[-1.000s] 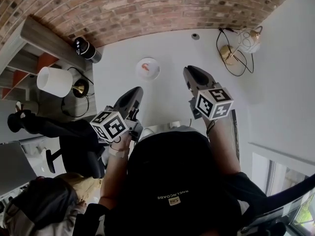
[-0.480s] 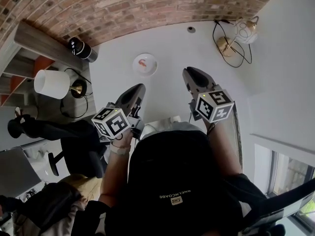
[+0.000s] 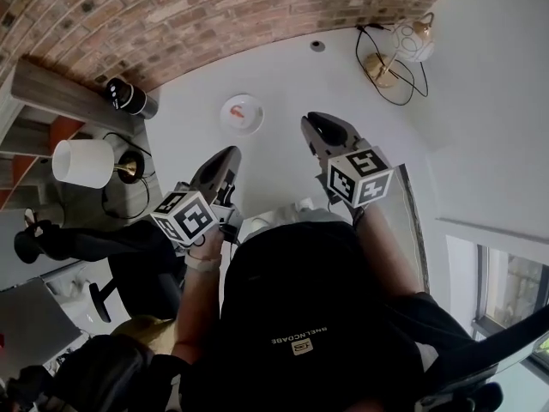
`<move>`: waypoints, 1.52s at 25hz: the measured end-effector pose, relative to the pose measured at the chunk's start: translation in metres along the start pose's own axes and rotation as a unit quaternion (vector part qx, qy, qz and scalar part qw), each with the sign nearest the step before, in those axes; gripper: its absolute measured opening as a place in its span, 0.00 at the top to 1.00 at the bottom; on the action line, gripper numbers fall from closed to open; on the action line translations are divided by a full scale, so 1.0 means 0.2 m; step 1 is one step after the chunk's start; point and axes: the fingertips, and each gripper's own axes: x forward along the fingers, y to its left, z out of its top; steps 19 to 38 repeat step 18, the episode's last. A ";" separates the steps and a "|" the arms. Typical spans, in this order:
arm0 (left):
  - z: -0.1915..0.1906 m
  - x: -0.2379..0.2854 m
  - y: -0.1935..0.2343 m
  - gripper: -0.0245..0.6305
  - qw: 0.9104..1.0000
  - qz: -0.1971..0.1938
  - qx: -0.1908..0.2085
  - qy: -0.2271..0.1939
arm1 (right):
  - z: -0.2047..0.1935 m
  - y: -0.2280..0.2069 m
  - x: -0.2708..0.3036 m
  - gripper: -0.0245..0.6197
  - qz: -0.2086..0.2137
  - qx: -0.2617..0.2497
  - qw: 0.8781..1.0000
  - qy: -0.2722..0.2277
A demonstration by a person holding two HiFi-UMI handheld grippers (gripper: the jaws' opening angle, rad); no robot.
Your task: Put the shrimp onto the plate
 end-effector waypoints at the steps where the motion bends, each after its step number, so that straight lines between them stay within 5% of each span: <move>1: 0.00 0.00 0.00 0.96 1.000 0.000 0.000 0.000 | 0.00 0.00 0.00 0.88 0.000 0.000 1.000 0.001; 38: 0.00 0.01 0.02 0.96 1.000 0.008 -0.004 0.002 | -0.03 -0.04 0.03 0.88 -0.002 0.003 1.000 0.011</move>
